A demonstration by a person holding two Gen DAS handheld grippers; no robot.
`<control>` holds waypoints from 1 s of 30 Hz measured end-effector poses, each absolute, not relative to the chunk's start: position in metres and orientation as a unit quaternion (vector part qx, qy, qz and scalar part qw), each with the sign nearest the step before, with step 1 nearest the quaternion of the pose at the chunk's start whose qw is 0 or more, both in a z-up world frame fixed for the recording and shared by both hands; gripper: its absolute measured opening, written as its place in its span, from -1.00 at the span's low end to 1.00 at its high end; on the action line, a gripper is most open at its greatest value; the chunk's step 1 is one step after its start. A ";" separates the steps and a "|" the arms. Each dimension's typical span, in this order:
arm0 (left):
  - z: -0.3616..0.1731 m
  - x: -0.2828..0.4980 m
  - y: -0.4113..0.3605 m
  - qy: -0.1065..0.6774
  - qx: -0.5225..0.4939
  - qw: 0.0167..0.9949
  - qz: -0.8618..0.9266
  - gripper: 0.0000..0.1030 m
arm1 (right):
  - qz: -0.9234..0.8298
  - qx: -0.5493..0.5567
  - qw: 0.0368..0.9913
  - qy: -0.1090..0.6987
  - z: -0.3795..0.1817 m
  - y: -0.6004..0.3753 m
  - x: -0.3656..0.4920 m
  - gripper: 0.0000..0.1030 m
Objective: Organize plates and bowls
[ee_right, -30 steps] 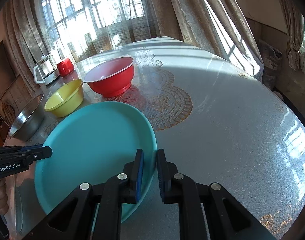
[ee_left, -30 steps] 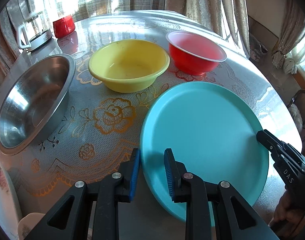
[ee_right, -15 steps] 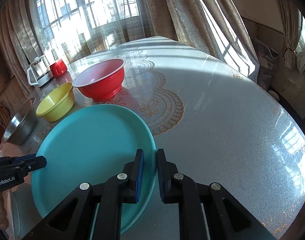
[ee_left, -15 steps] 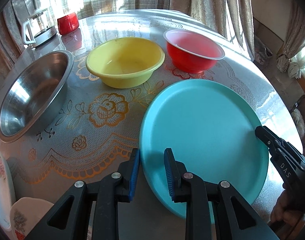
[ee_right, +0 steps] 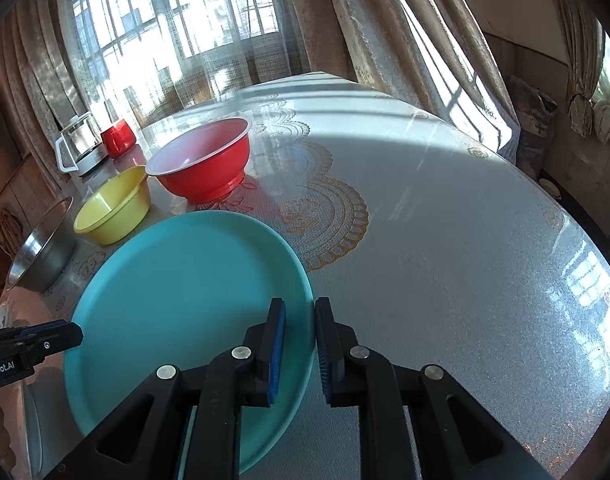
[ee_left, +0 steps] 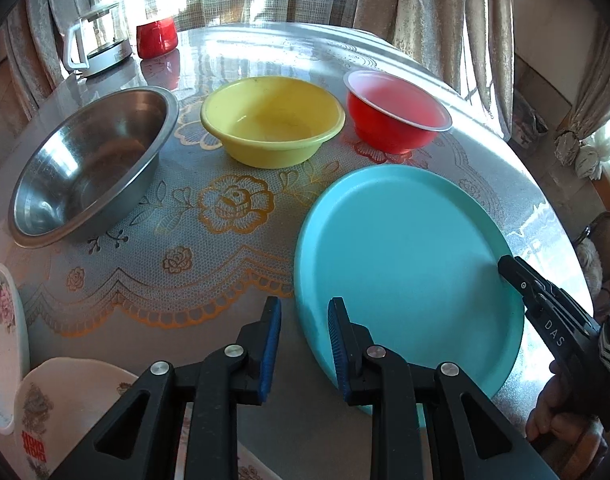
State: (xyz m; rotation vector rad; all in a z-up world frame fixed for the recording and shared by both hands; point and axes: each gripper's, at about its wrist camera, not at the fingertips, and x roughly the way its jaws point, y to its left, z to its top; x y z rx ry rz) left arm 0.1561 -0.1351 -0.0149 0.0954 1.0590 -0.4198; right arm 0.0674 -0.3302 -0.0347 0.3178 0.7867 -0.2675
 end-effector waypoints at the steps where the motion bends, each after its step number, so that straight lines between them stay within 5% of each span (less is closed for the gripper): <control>1: -0.012 0.153 -0.131 0.496 0.042 0.844 -0.200 -0.52 | -0.128 0.153 0.903 0.381 -0.035 -0.330 0.067 -0.65; 7: 0.002 0.128 -0.102 0.467 0.029 0.860 -0.203 -0.52 | -0.131 0.143 0.903 0.384 -0.034 -0.326 0.069 -0.62; 20: 0.021 0.093 -0.024 0.416 -0.036 0.890 -0.180 -0.39 | -0.147 0.122 0.911 0.367 -0.008 -0.307 0.058 -0.25; 30: 0.017 0.082 0.082 0.400 -0.119 0.902 -0.112 -0.32 | 0.097 0.155 0.907 0.380 0.028 -0.215 0.086 -0.16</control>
